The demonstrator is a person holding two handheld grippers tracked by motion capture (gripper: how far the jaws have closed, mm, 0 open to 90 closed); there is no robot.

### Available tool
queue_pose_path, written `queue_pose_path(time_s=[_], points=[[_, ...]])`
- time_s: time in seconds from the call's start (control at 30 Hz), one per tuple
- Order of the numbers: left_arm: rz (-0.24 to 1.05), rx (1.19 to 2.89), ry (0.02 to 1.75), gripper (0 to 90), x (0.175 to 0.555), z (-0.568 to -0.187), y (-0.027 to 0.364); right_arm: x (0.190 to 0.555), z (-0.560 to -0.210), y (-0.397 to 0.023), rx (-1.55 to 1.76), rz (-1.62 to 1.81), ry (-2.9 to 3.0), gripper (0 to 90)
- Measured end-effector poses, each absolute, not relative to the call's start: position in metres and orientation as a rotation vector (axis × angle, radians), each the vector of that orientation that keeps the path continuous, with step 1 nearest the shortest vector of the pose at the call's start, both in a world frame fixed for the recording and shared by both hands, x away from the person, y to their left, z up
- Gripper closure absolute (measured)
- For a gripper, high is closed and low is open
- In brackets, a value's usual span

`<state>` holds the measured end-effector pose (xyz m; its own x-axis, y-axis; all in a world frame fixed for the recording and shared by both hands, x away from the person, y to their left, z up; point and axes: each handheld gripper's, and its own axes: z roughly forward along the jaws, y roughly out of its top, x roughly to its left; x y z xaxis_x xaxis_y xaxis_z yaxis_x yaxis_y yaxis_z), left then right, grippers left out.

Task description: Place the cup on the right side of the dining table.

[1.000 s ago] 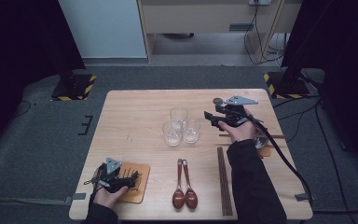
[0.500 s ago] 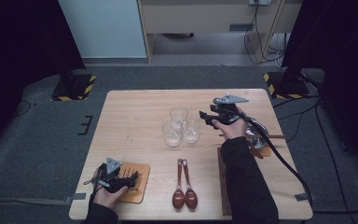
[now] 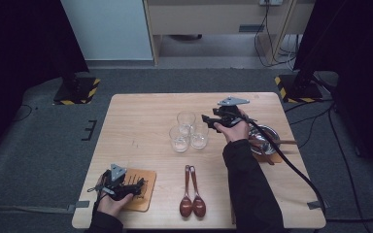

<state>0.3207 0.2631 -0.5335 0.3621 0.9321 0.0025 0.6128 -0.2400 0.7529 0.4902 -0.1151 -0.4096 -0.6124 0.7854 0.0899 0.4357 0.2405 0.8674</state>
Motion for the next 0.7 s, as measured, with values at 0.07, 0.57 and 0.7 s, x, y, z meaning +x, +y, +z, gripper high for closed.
queue_pose_path(time_s=[0.07,0.57,0.7], points=[[0.61,1.956,1.337,3.7,0.321,-0.533,0.263,0.492,-0.413,-0.113,1.125,1.314,2.166,44.0],[0.61,1.956,1.337,3.7,0.321,-0.534,0.263,0.499,-0.436,-0.103,1.141,1.238,2.234,46.7],[0.61,1.956,1.337,3.7,0.321,-0.534,0.263,0.5,-0.44,-0.101,1.149,1.22,2.246,47.4]])
